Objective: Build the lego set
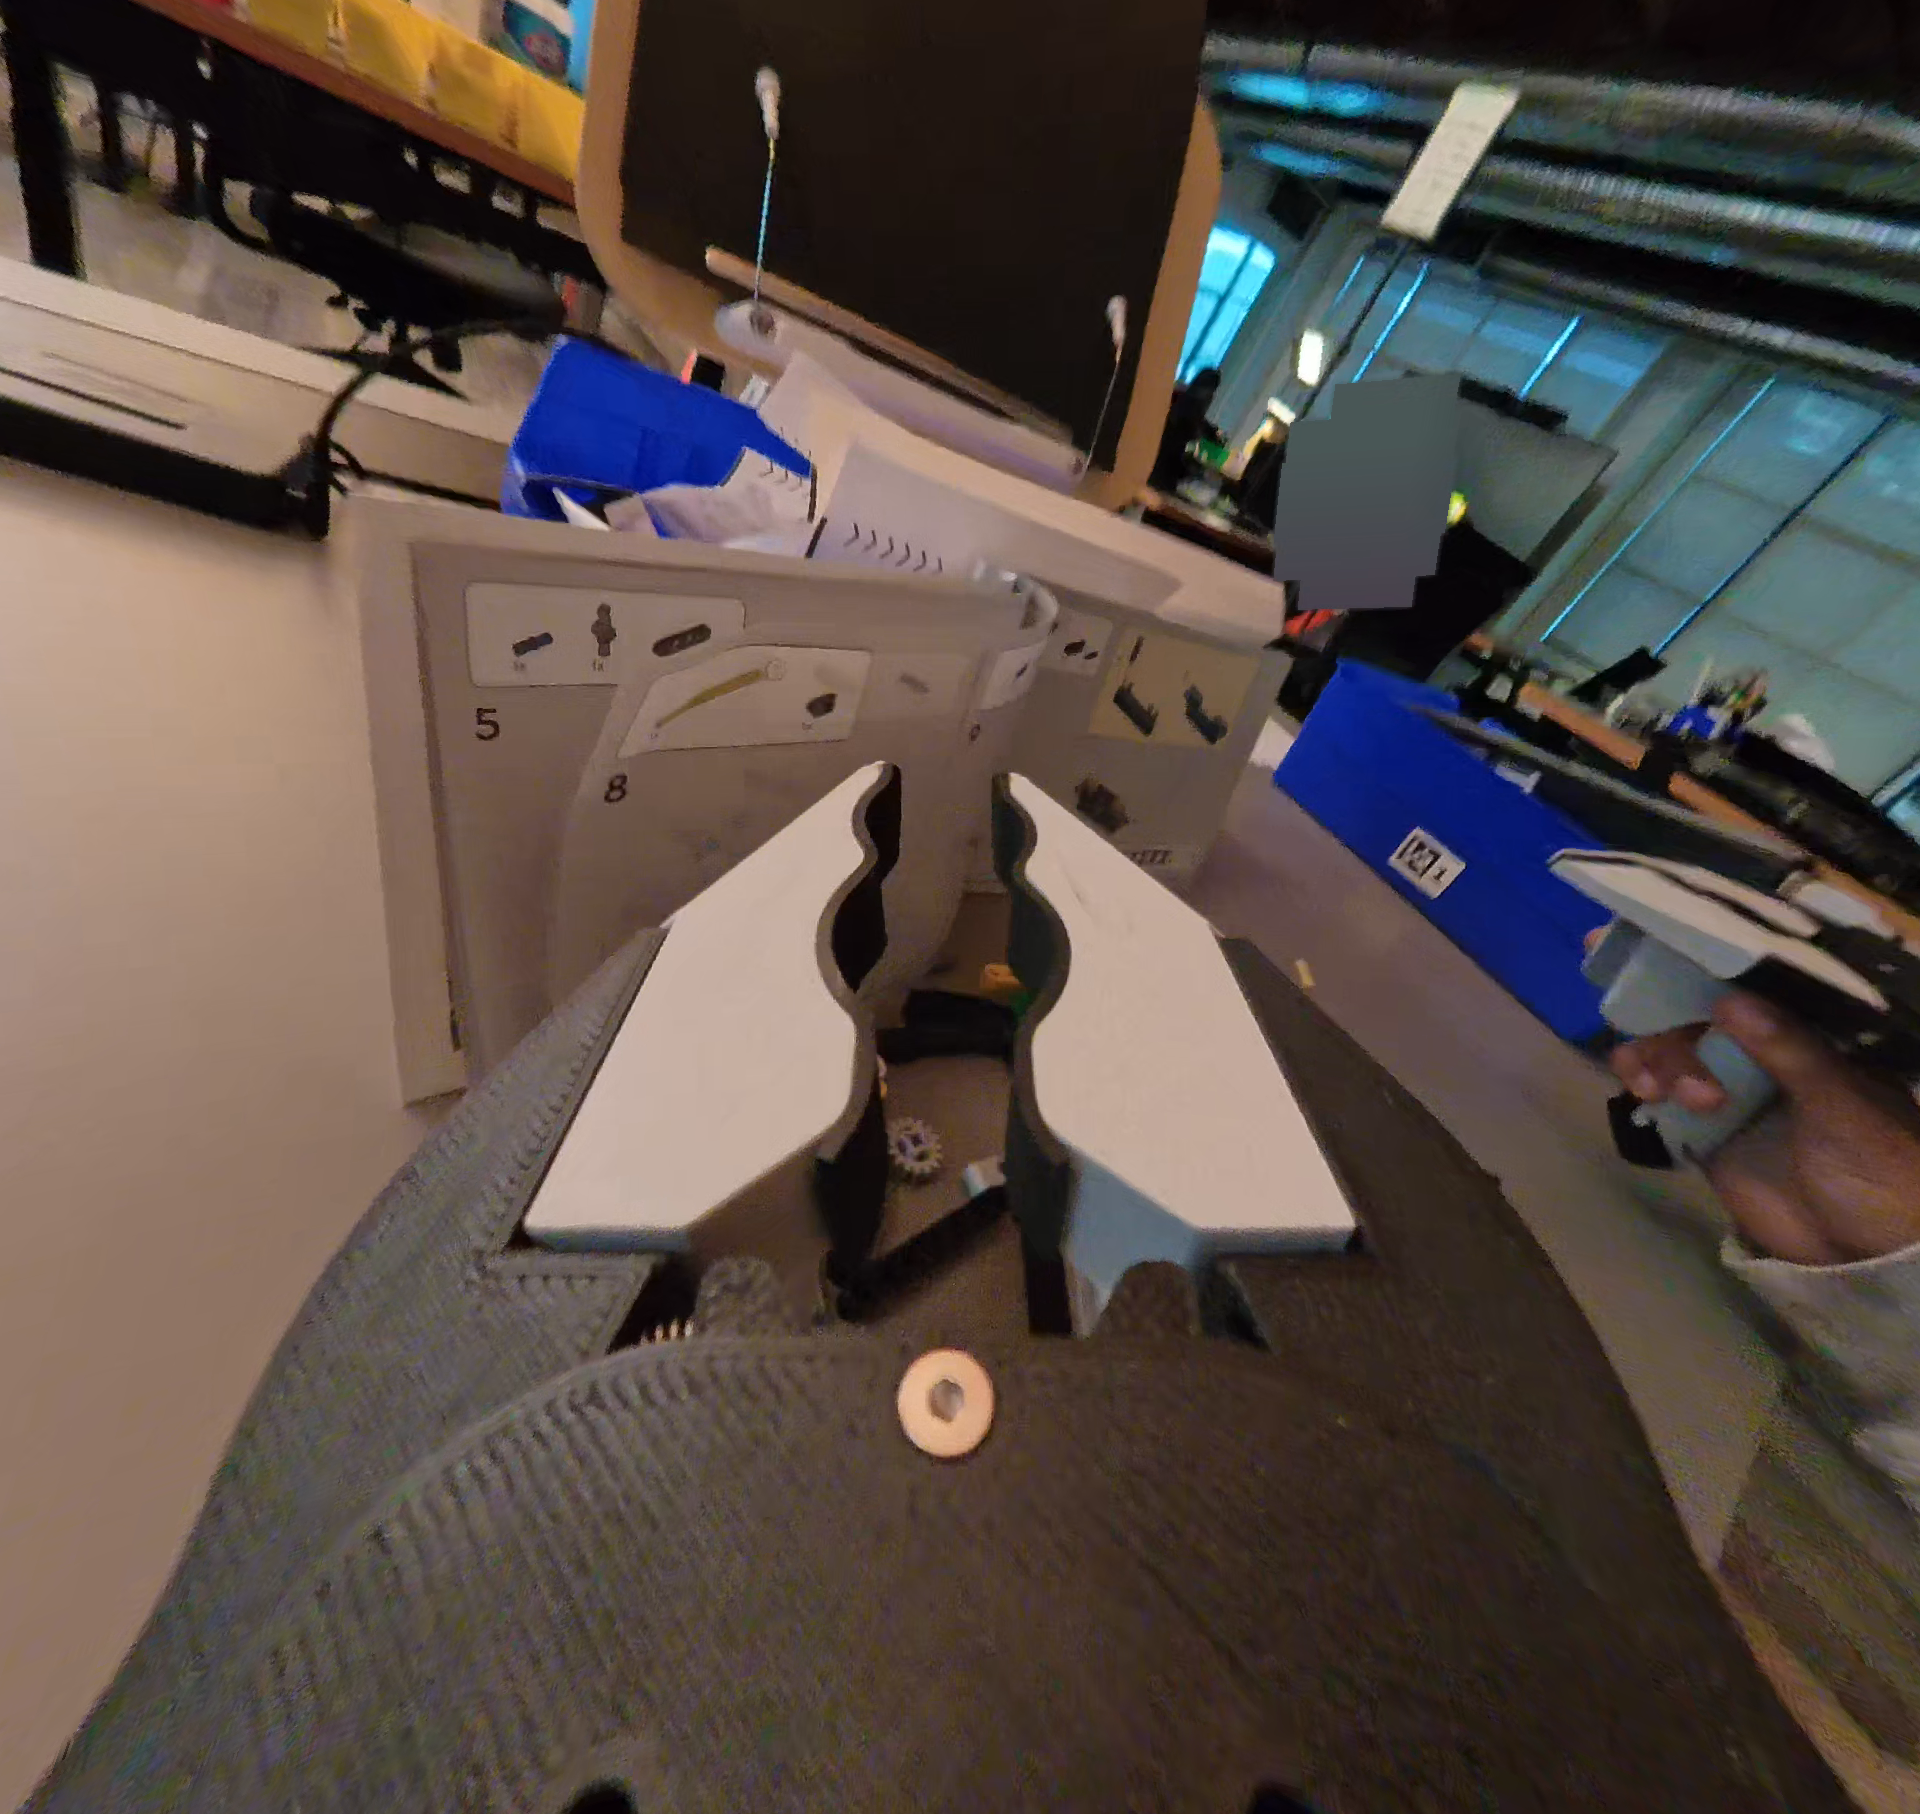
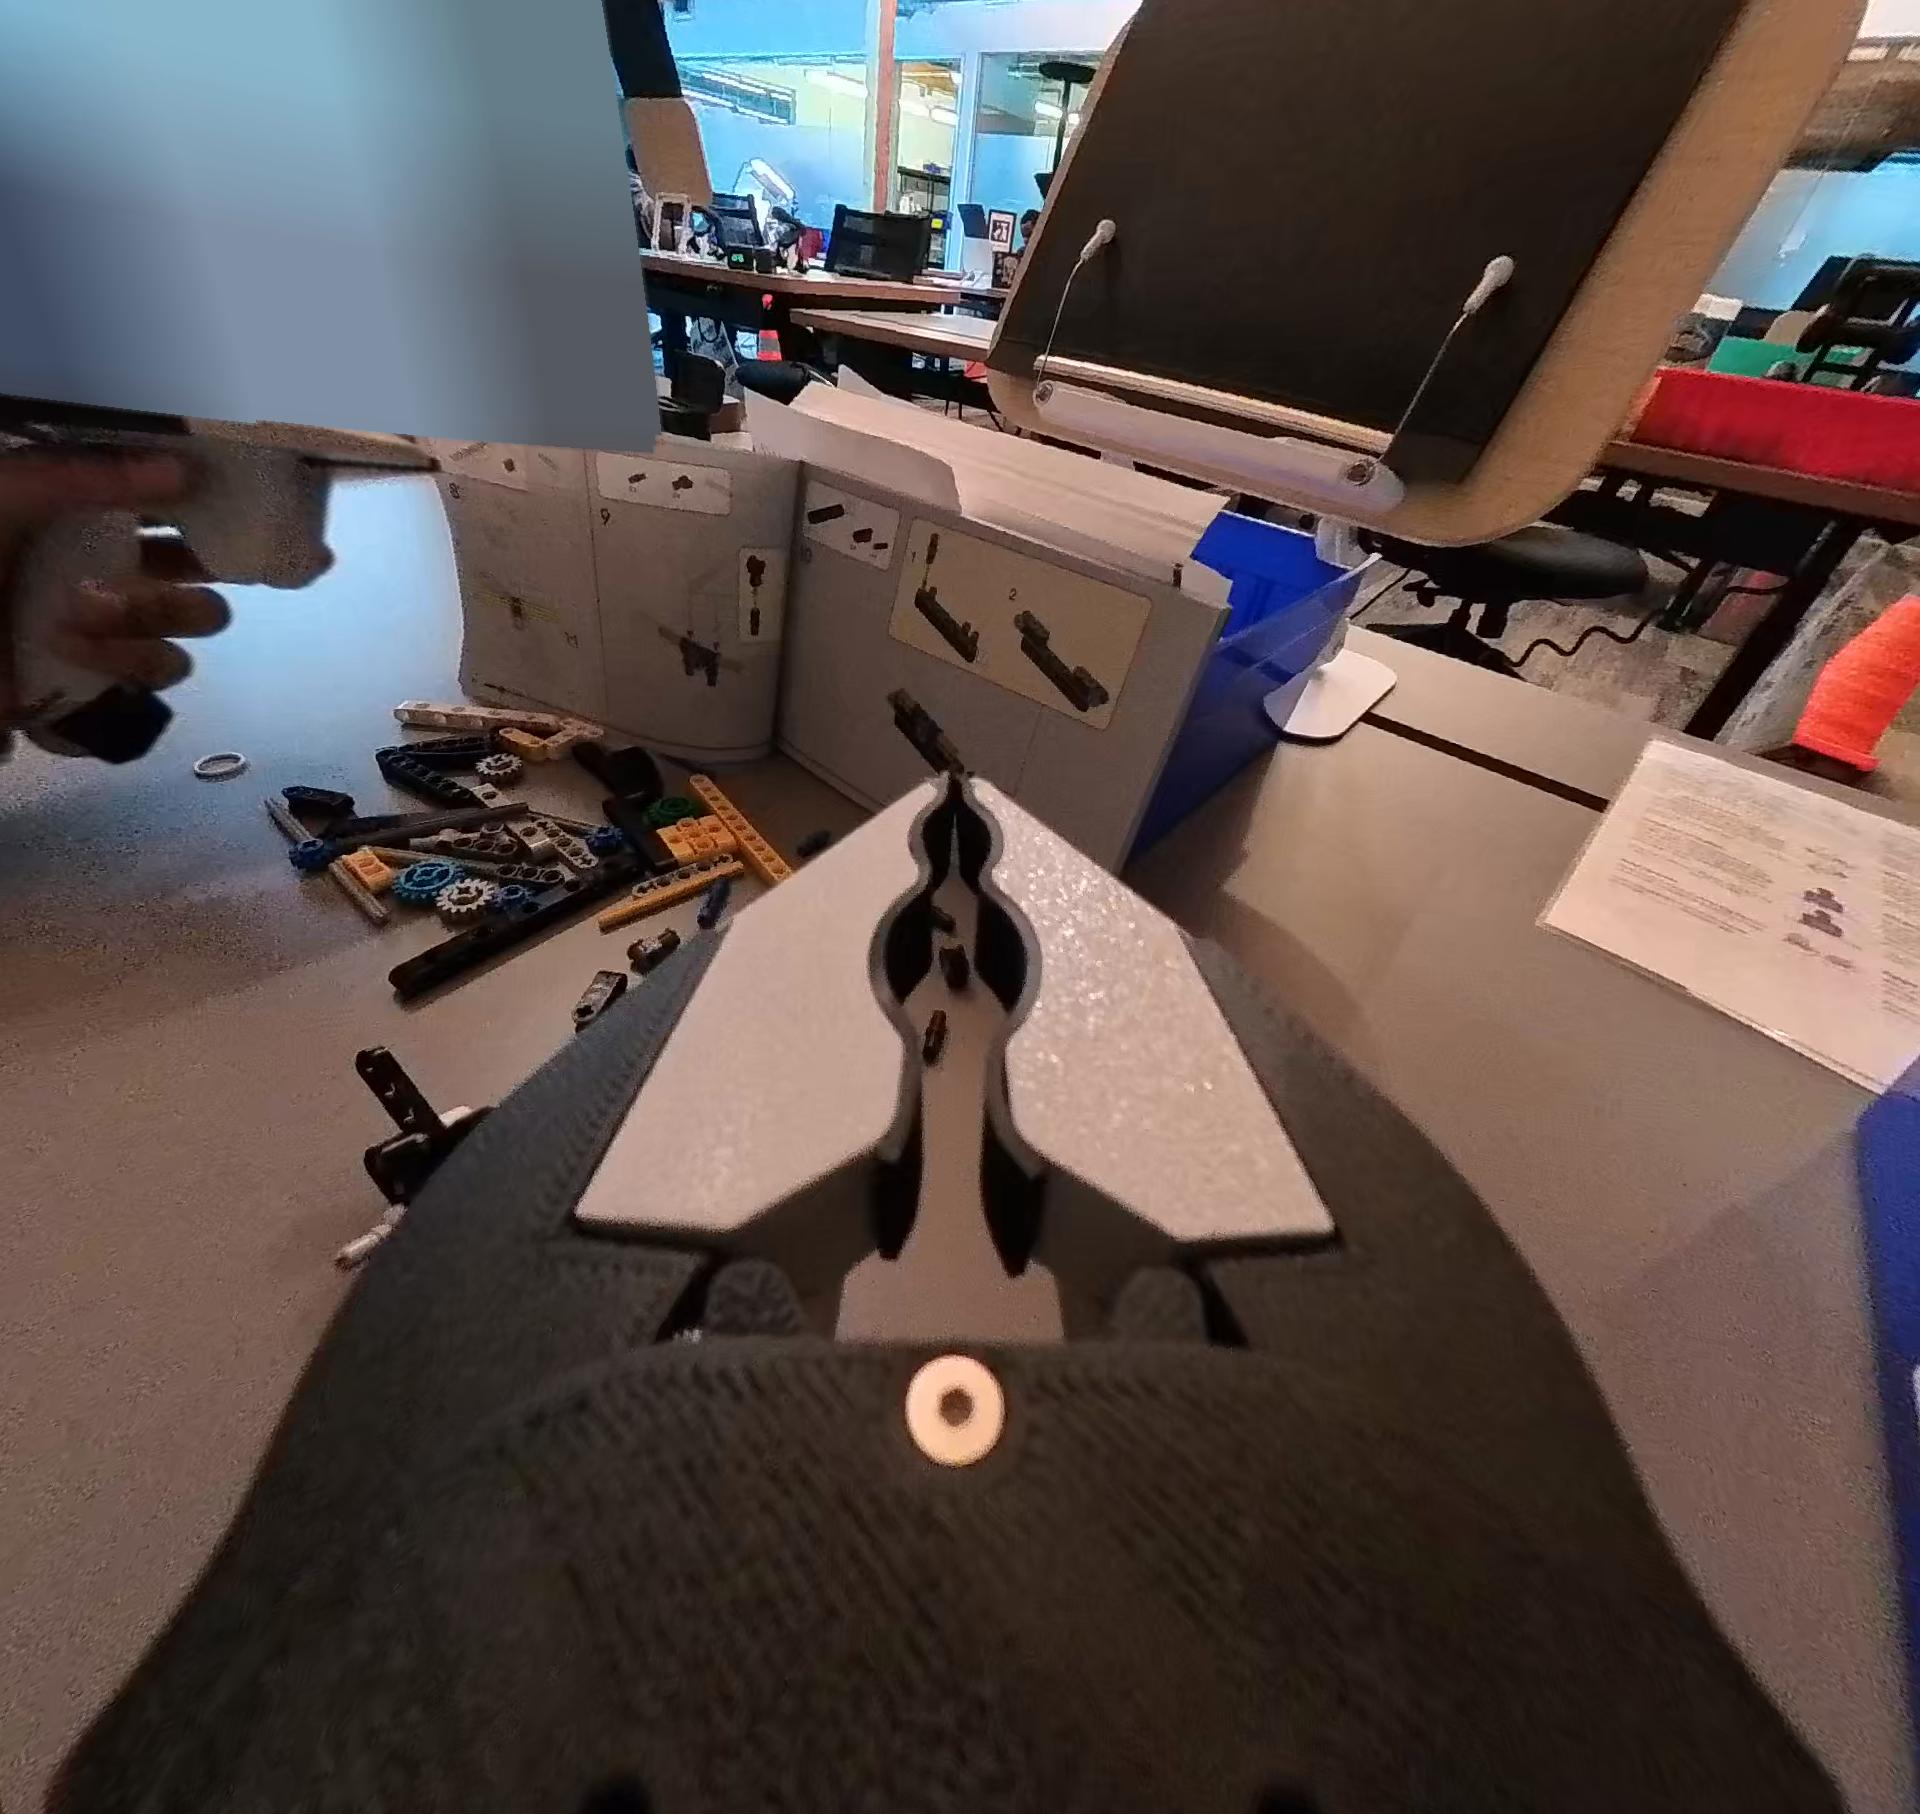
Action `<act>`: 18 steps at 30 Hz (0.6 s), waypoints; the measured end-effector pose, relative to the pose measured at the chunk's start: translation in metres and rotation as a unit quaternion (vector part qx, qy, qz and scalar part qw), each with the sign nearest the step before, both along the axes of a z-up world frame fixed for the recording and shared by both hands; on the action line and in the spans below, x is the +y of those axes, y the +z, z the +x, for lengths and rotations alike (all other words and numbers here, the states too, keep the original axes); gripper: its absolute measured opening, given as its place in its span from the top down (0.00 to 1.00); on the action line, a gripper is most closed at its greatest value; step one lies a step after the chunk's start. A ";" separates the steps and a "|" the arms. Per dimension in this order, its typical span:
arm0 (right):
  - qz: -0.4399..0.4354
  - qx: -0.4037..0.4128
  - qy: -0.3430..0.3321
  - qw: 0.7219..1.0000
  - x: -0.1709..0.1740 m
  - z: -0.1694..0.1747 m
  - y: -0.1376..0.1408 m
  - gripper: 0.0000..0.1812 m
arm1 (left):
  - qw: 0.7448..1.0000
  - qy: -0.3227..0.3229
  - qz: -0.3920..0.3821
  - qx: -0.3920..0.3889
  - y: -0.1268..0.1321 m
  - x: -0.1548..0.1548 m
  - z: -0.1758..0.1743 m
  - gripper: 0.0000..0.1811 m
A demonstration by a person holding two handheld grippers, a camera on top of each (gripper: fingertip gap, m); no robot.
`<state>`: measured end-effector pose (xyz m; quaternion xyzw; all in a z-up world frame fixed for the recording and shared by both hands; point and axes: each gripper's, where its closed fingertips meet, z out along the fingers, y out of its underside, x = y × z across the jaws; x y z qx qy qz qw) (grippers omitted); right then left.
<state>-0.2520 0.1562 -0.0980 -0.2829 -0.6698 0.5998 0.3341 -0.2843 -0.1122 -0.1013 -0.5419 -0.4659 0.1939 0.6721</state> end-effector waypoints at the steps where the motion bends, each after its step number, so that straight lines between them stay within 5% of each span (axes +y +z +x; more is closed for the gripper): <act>1: -0.003 -0.002 -0.001 1.000 0.000 0.000 0.000 1.00 | 1.000 -0.007 -0.015 -0.017 -0.007 0.003 -0.007 0.91; 4: -0.021 -0.011 0.006 1.000 0.000 0.000 -0.001 1.00 | 0.999 -0.010 -0.032 -0.041 -0.015 0.002 -0.027 0.93; 10: -0.010 -0.028 0.012 0.999 -0.005 -0.001 -0.010 1.00 | 0.988 0.126 -0.043 -0.080 -0.024 -0.063 -0.076 1.00; 18: 0.019 -0.027 0.019 0.999 -0.012 0.000 -0.017 1.00 | 0.993 0.101 -0.029 -0.048 -0.020 -0.049 -0.055 0.98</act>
